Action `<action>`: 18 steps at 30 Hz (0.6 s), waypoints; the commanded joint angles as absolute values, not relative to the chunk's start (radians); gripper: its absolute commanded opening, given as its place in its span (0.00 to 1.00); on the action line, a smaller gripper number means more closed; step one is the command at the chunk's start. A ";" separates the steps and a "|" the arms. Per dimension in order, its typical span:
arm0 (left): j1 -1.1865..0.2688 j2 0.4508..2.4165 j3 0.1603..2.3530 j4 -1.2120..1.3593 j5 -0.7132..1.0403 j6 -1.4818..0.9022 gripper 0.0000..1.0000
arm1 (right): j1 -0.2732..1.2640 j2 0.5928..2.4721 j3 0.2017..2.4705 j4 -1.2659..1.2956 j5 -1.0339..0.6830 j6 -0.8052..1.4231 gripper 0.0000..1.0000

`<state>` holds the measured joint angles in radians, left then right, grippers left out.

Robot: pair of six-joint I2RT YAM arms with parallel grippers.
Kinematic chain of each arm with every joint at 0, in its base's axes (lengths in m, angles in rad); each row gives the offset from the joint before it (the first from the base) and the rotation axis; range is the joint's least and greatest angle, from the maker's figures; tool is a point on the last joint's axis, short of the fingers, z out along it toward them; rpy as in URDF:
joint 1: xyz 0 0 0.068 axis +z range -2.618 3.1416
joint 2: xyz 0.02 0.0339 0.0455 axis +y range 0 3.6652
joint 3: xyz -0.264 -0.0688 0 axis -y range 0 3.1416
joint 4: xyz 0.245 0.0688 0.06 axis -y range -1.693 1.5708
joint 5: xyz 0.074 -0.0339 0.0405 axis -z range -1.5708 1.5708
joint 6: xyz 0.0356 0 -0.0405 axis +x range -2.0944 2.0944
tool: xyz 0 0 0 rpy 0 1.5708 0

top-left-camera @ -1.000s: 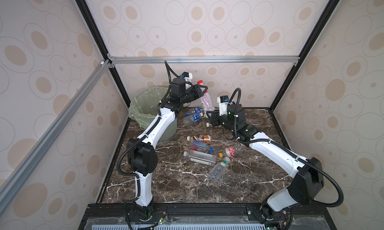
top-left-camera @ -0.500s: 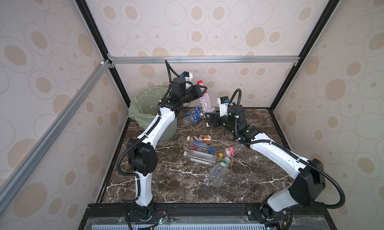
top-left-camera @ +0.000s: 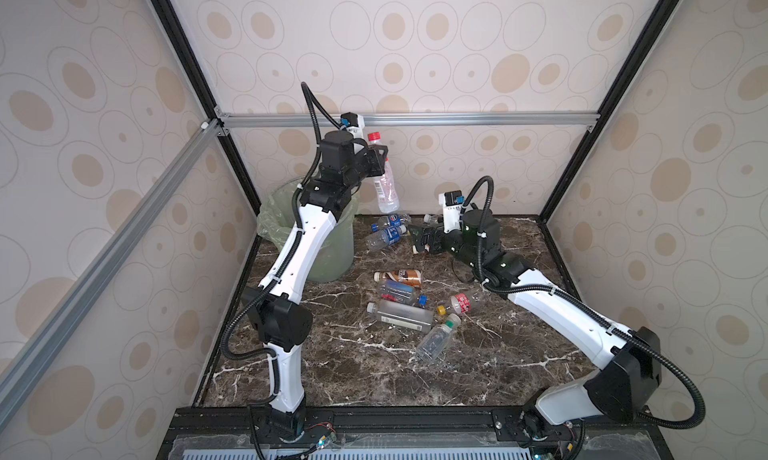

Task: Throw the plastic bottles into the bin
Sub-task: 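Raise the white bottle over the bin with left gripper while right releases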

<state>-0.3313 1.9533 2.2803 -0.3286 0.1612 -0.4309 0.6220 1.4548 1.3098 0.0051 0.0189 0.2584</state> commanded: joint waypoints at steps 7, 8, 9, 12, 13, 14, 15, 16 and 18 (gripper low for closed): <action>-0.299 1.707 2.212 -0.147 -0.139 -0.178 0.21 | 0.671 1.484 1.370 0.000 0.011 0.241 1.00; -0.294 1.677 2.172 -0.108 -0.150 -0.171 0.21 | 0.672 1.490 1.375 -0.001 0.011 0.241 1.00; -0.288 1.643 2.125 -0.062 -0.165 -0.163 0.23 | 0.674 1.494 1.380 -0.003 0.010 0.241 1.00; -0.251 1.570 1.995 0.037 -0.190 -0.176 0.23 | 0.679 1.507 1.386 -0.005 0.011 0.242 1.00; -0.233 1.563 1.977 0.044 -0.181 -0.195 0.23 | 0.679 1.509 1.386 -0.005 0.011 0.244 0.99; -0.206 1.566 1.962 0.037 -0.155 -0.224 0.23 | 0.680 1.512 1.386 -0.004 0.011 0.248 0.99; -0.173 1.579 1.952 0.021 -0.120 -0.268 0.23 | 0.680 1.516 1.387 -0.005 0.011 0.249 0.99; -0.140 1.597 1.945 0.003 -0.084 -0.309 0.23 | 0.681 1.519 1.387 -0.003 0.009 0.252 1.00; -0.081 1.657 1.949 -0.069 -0.019 -0.394 0.22 | 0.680 1.523 1.390 -0.004 0.006 0.257 0.99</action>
